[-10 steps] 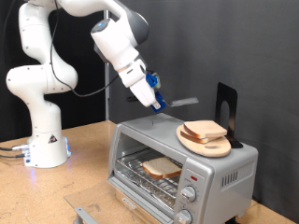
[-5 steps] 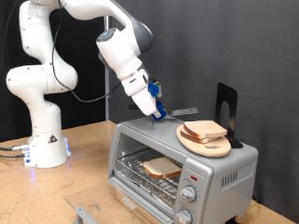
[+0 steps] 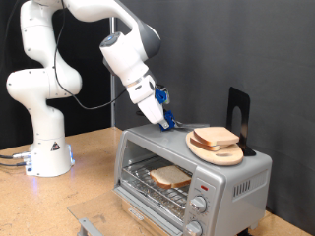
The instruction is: Make a piece of toast with the oven
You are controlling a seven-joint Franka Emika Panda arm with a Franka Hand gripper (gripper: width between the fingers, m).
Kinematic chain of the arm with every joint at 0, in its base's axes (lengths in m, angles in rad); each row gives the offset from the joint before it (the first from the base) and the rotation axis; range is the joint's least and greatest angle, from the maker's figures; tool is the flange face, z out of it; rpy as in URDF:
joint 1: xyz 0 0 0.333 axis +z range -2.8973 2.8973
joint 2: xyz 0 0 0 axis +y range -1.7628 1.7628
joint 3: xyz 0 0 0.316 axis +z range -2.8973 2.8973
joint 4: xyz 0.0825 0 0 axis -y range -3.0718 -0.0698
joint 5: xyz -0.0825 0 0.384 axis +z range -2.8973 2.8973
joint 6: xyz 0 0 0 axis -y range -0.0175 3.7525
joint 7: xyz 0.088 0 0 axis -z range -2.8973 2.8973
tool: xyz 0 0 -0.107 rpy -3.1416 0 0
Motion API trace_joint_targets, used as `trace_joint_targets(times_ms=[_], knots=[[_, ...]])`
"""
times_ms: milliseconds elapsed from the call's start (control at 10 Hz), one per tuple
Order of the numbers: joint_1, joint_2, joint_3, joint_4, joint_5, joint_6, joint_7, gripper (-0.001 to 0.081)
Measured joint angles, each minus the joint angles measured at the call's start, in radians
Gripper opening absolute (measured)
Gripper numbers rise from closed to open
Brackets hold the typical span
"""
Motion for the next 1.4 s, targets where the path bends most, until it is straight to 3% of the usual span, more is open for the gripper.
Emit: trace_joint_targets(times_ms=[100, 200, 500, 900, 1100, 1400], knots=[[0.0, -0.001, -0.003, 0.0, 0.005, 0.0, -0.006, 0.0787], [0.0, -0.005, -0.007, 0.0, 0.005, 0.0, -0.006, 0.08], [0.001, -0.041, -0.056, 0.0, 0.071, -0.031, -0.067, 0.08], [-0.009, -0.147, -0.181, 0.009, 0.062, -0.188, -0.065, 0.08], [-0.009, -0.145, -0.182, 0.002, 0.069, -0.188, -0.073, 0.08], [-0.015, -0.205, -0.328, -0.045, 0.072, -0.331, -0.151, 0.08]])
